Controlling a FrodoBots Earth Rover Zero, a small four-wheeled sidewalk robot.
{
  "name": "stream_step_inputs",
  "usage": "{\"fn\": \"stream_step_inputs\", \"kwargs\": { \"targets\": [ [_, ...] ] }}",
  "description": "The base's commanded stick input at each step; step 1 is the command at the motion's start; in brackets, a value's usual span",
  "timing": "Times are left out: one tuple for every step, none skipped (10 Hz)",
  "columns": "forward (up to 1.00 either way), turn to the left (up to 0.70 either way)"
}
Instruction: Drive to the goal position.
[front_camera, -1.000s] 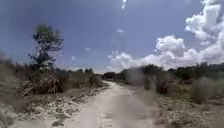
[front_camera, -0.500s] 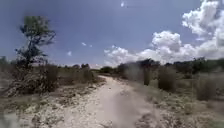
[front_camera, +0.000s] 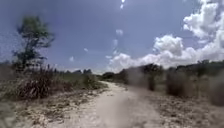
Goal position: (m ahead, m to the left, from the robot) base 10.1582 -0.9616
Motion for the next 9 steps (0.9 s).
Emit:
{"fn": "stream_step_inputs", "kwargs": {
  "targets": [
    [0.85, -0.01],
    [0.85, -0.01],
    [0.85, -0.01],
    [0.85, -0.01],
    [0.85, -0.01],
    [0.85, -0.01],
    [0.85, -0.01],
    [0.85, -0.01],
    [0.85, -0.01]
  ]
}}
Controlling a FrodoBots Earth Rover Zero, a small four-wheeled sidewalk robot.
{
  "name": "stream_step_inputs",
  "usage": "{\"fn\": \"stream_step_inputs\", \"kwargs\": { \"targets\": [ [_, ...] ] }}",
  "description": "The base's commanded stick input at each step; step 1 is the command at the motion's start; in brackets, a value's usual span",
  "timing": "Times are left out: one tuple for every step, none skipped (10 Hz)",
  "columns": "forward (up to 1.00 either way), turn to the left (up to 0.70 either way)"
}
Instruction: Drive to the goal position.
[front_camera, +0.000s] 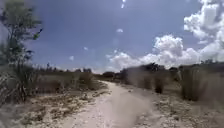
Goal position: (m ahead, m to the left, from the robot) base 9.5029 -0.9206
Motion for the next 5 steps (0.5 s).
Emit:
{"fn": "stream_step_inputs", "kwargs": {
  "targets": [
    [0.85, -0.01],
    [0.85, -0.01],
    [0.85, -0.01],
    [0.85, -0.01],
    [0.85, -0.01]
  ]
}}
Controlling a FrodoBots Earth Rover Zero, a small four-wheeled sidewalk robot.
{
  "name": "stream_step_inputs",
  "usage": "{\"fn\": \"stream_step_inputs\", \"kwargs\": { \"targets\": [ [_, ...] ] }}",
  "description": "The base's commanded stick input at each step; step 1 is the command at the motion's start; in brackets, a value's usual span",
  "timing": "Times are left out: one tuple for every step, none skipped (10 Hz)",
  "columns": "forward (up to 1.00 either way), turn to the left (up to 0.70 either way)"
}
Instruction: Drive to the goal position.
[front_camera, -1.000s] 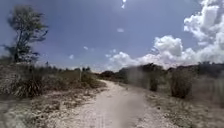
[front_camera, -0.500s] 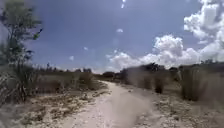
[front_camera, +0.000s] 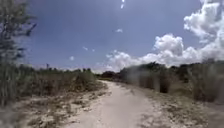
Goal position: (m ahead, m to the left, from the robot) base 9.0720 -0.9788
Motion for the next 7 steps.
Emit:
{"fn": "stream_step_inputs", "kwargs": {
  "targets": [
    [0.85, -0.01],
    [0.85, -0.01],
    [0.85, -0.01],
    [0.85, -0.01],
    [0.85, -0.01],
    [0.85, -0.01],
    [0.85, -0.01]
  ]
}}
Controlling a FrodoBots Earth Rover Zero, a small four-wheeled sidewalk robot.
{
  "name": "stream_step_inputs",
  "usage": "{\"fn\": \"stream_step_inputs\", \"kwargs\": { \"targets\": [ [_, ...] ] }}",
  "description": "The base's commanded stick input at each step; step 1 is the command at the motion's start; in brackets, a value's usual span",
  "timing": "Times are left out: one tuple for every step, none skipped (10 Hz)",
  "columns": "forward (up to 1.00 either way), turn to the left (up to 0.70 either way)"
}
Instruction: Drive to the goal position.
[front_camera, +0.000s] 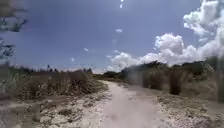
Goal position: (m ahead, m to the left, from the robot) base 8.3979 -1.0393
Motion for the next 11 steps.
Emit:
{"fn": "stream_step_inputs", "kwargs": {
  "targets": [
    [0.85, -0.01],
    [0.85, -0.01],
    [0.85, -0.01],
    [0.85, -0.01],
    [0.85, -0.01],
    [0.85, -0.01],
    [0.85, -0.01],
    [0.85, -0.01],
    [0.85, -0.01],
    [0.85, -0.01],
    [0.85, -0.01]
  ]
}}
